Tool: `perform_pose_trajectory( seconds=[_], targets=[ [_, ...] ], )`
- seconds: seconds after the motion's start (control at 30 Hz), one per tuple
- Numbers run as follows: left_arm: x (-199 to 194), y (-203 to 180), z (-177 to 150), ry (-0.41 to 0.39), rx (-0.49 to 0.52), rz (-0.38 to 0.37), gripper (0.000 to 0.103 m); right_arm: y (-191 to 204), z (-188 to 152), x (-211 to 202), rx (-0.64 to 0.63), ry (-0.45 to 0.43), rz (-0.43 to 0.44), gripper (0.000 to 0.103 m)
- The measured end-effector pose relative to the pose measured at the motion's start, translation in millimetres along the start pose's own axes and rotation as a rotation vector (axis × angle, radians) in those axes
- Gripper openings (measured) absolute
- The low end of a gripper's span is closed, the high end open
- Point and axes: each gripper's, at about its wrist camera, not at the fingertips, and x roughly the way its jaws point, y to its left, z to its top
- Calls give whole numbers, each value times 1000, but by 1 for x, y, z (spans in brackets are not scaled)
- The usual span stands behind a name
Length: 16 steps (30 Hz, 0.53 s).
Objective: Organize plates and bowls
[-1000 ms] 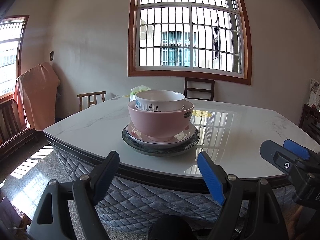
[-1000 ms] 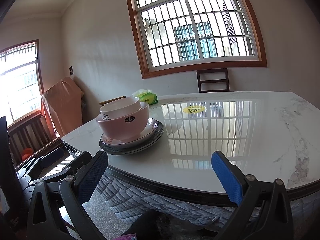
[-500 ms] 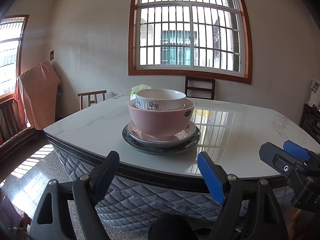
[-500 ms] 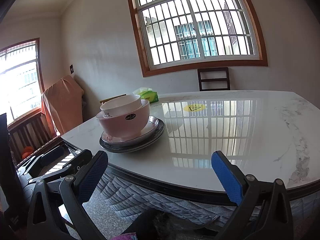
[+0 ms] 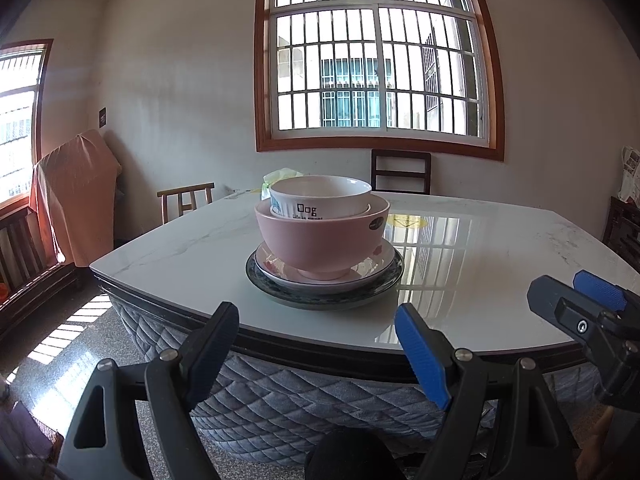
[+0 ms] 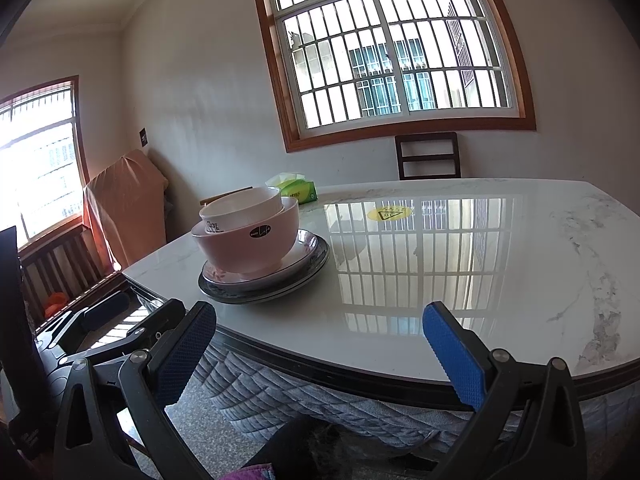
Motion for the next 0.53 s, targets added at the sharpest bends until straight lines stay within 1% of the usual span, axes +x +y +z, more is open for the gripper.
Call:
perform_pose_trajectory(
  seconds=[0.03,0.1,0.17,0.23,0.3,0.37,0.43,0.5,0.53],
  targets=[
    [1,-1,1,1,8,7,84,-2,0,-1,-1,-3,-2,103],
    [3,-3,4,5,22,43,85,-11,4,-1,-1,0,-1,103],
    [6,-3,8,12,26,55,85,-32,13,1,18,24,-21,103],
    [6,-1,12,14,10,65,85,-66,28,12,47,94,-63,103],
    [9,2,16,22,3,77,85,-108,41,20,95,147,-135,103],
    [12,5,19,41,-17,77,85,-150,51,39,117,290,-205,103],
    [16,8,21,63,-42,84,85,-189,57,55,116,378,-292,103],
    [22,9,21,100,-53,66,85,-224,59,67,124,432,-343,103],
    [25,9,20,115,-57,73,85,-242,60,71,137,458,-373,103]
  ],
)
